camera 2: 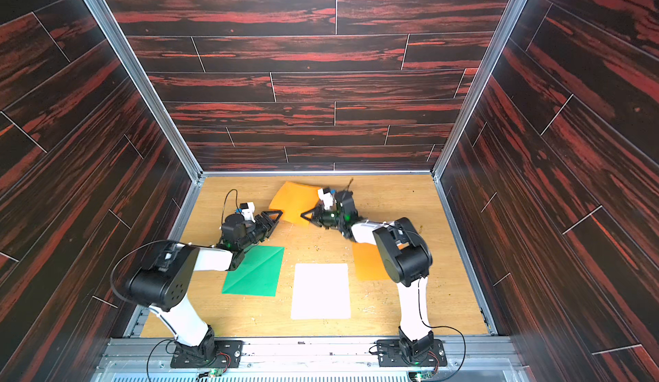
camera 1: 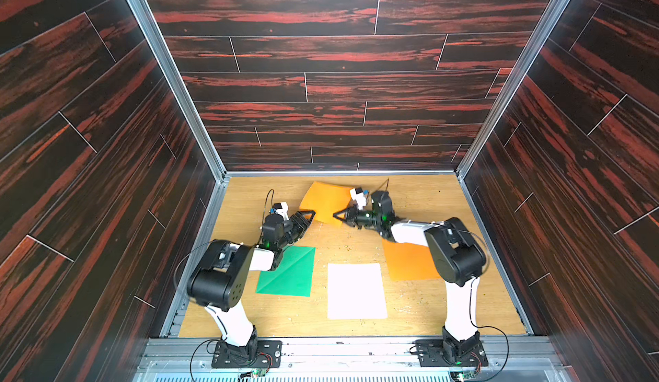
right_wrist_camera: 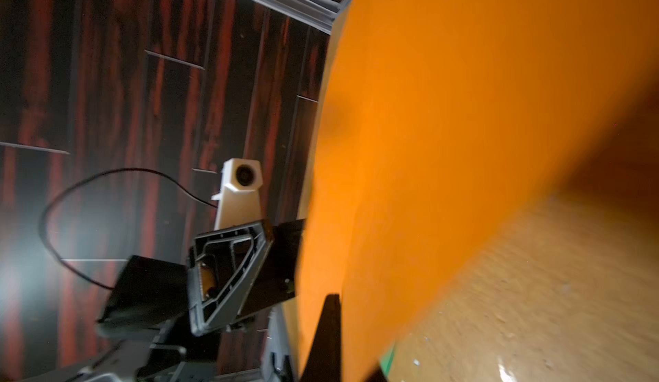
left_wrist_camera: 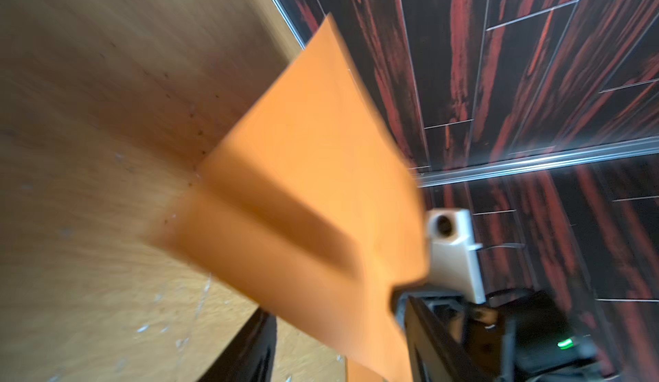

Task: Sort the scattered colored papers by color
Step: Pick up the colored paper from the center of the board, then adjust the colored paper.

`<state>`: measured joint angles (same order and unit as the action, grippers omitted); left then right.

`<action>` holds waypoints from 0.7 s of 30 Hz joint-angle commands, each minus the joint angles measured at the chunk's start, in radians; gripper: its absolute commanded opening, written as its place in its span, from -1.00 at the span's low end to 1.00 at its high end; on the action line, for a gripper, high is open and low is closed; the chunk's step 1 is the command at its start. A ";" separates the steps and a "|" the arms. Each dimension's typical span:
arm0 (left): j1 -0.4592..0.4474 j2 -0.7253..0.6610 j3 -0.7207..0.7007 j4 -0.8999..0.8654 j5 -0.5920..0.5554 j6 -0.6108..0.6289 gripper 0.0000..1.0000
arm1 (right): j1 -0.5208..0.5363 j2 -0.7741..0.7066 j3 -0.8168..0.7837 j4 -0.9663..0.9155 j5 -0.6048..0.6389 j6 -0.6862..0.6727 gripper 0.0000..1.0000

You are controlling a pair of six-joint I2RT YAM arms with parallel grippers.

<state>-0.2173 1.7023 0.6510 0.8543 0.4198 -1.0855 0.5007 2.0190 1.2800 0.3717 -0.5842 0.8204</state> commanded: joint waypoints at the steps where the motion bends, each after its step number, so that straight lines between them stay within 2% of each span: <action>1: 0.016 -0.075 0.038 -0.264 -0.047 0.163 0.24 | -0.029 -0.070 0.064 -0.570 0.132 -0.408 -1.00; 4: 0.026 -0.101 0.059 -0.367 -0.054 0.214 0.25 | -0.059 -0.158 0.039 -0.695 0.187 -0.524 -1.00; 8: 0.027 -0.078 0.085 -0.389 -0.041 0.226 0.25 | -0.065 -0.266 0.011 -0.873 0.350 -0.642 -1.00; 10: 0.027 -0.063 0.091 -0.380 -0.034 0.223 0.25 | -0.067 -0.331 -0.026 -0.929 0.430 -0.666 -1.00; 15: 0.026 -0.016 0.105 -0.327 -0.013 0.198 0.25 | -0.074 -0.458 -0.099 -1.015 0.509 -0.669 -1.00; 21: 0.026 0.043 0.143 -0.265 0.019 0.169 0.25 | -0.079 -0.490 -0.140 -1.104 0.621 -0.650 -1.00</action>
<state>-0.1944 1.7317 0.7589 0.5495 0.4126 -0.9104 0.4252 1.5288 1.1572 -0.6380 -0.0475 0.1795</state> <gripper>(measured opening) 0.626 0.042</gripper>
